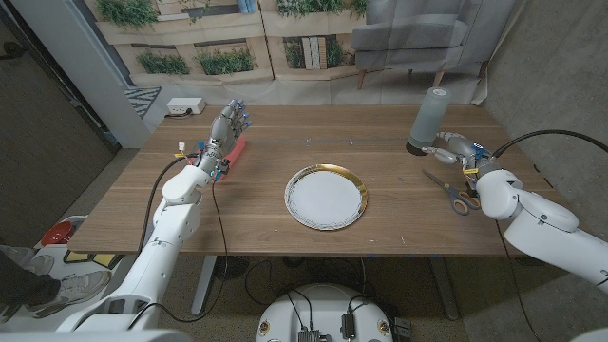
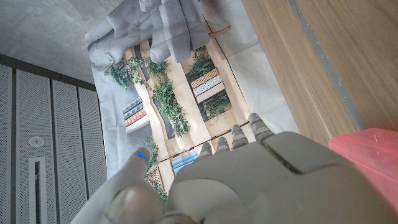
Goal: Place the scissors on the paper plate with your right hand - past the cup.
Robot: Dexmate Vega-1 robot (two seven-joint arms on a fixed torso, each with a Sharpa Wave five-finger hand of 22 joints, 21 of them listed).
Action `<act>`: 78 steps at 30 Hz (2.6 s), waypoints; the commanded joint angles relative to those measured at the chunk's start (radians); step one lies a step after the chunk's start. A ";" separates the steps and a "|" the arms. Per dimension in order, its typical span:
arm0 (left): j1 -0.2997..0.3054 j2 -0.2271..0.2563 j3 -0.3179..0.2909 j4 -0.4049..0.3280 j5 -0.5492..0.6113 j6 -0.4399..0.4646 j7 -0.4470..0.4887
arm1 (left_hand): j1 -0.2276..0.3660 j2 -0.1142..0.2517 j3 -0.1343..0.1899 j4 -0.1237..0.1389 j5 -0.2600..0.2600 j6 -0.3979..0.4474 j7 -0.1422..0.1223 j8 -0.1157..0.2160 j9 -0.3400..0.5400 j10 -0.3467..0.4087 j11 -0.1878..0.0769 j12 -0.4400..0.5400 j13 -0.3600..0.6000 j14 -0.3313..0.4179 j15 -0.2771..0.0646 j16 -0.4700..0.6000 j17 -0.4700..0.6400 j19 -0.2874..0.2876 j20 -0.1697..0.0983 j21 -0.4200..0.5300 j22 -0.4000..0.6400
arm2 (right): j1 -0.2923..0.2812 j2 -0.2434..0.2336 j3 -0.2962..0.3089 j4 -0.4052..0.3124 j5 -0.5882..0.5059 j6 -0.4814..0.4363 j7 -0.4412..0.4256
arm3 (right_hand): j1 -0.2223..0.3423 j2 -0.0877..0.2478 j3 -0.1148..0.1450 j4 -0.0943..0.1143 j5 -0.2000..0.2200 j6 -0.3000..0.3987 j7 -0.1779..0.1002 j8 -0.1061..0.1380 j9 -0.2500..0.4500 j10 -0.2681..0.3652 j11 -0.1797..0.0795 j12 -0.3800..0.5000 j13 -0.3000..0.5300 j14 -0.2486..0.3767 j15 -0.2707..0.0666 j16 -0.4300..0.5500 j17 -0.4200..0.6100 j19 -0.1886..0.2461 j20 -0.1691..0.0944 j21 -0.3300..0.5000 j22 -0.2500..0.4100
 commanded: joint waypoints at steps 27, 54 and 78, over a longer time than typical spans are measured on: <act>-0.040 -0.003 0.011 0.063 -0.001 -0.008 -0.015 | -0.003 0.006 -0.005 -0.003 0.009 -0.013 -0.008 0.004 0.003 -0.095 0.007 0.004 0.003 -0.136 0.008 0.003 0.004 -0.088 0.016 -0.016 0.003 | 0.042 -0.026 -0.084 0.002 -0.074 -0.166 0.076 | 0.056 0.018 0.030 -0.027 -0.012 0.035 -0.004 0.012 0.001 0.030 -0.011 0.002 0.004 0.023 -0.004 0.001 0.001 0.021 0.004 0.001 0.001; -0.087 -0.006 0.024 0.133 0.000 -0.019 -0.029 | -0.003 0.008 -0.006 -0.002 0.010 -0.013 -0.009 0.004 0.003 -0.097 0.007 0.003 0.003 -0.136 0.007 0.003 0.004 -0.083 0.032 -0.027 0.004 | 0.147 -0.026 -0.227 0.023 -0.188 -0.329 0.210 | 0.118 0.041 0.053 -0.030 -0.026 0.069 -0.012 0.015 0.002 0.066 -0.024 0.007 0.004 0.058 -0.024 0.004 0.002 0.058 -0.020 0.007 0.001; -0.083 -0.009 0.029 0.125 -0.002 -0.018 -0.030 | -0.003 0.007 -0.007 -0.001 0.010 -0.015 -0.010 0.003 0.003 -0.100 0.001 0.003 0.003 -0.137 0.007 0.003 0.004 -0.081 0.034 -0.037 0.005 | 0.157 -0.034 -0.284 0.013 -0.272 -0.402 0.259 | 0.196 0.013 0.059 -0.045 -0.022 0.147 0.006 0.031 0.002 0.113 -0.025 0.013 0.004 0.130 -0.029 0.009 0.000 0.113 -0.029 0.015 0.000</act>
